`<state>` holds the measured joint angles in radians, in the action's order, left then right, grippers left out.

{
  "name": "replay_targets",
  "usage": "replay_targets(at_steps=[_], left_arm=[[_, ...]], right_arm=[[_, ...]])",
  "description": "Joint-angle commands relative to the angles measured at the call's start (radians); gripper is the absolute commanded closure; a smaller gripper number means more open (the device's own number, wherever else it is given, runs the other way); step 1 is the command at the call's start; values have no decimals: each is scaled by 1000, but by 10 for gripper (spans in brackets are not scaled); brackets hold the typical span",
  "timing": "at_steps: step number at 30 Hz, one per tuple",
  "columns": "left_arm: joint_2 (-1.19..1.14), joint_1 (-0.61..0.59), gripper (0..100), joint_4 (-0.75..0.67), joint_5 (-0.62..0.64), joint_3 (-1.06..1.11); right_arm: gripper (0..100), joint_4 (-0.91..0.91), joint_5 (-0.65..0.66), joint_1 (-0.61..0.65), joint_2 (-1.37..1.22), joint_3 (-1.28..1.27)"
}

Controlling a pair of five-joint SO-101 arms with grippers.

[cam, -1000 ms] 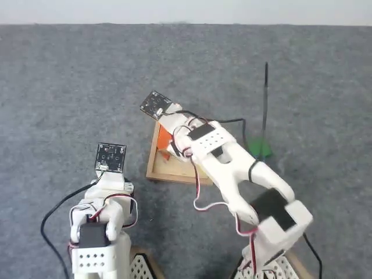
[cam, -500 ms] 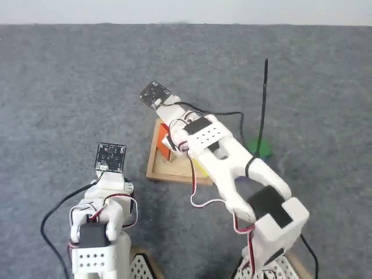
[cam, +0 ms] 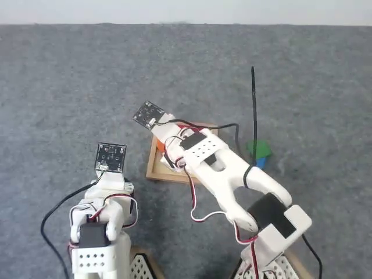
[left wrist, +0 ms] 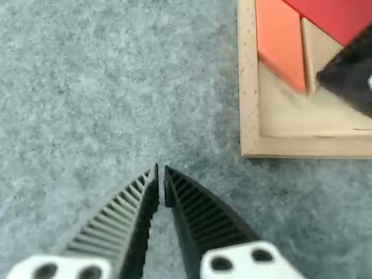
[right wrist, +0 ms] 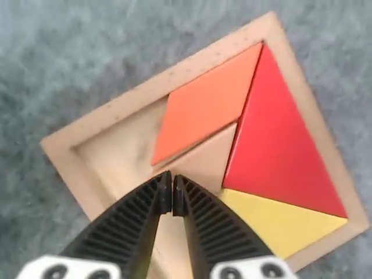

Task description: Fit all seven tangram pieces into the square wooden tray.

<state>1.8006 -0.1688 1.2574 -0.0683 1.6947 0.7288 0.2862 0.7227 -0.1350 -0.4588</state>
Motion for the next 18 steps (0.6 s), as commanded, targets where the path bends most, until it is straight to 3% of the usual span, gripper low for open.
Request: replay_targets(at_steps=[1, 11, 18], left_arm=[[17, 6, 979, 3, -2, -10], [17, 6, 979, 3, -2, -10], [17, 6, 979, 3, -2, -10]], right_arm=[[979, 4, -6, -1, -19, 60], [979, 10, -3, -1, -99, 180], [979, 99, -2, -21, 151, 112]])
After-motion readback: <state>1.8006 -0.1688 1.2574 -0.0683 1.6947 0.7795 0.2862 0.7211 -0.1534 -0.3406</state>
